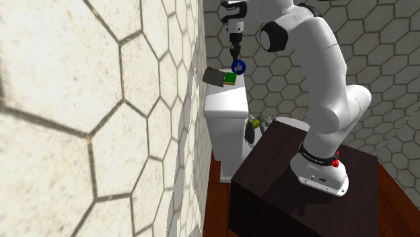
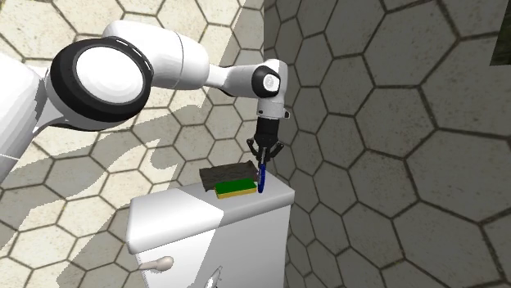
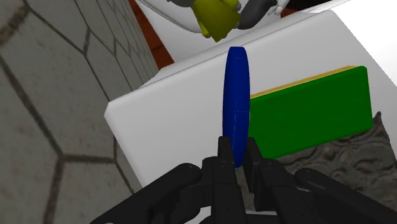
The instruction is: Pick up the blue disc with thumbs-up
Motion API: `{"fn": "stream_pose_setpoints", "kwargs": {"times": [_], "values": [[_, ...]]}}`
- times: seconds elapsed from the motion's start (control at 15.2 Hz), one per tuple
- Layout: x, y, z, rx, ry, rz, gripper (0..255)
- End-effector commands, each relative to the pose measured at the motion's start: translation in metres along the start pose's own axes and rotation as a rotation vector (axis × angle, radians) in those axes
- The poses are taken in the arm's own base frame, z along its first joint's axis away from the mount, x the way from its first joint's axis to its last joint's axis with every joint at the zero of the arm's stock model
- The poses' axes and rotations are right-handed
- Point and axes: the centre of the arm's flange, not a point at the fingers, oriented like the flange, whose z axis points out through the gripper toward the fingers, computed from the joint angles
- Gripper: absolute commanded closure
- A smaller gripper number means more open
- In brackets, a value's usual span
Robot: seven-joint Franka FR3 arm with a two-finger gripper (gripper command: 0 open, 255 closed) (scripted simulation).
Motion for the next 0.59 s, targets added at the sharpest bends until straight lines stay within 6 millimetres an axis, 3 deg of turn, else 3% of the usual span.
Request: {"fn": "stream_pose_setpoints", "kwargs": {"times": [0.0, 0.4, 0.53], "values": [[-0.001, 0.011, -0.010, -0.043, 0.034, 0.010, 255], [-0.004, 0.007, -0.042, -0.043, 0.034, 0.010, 255], [-0.004, 0.007, -0.042, -0.043, 0.034, 0.010, 255]]}}
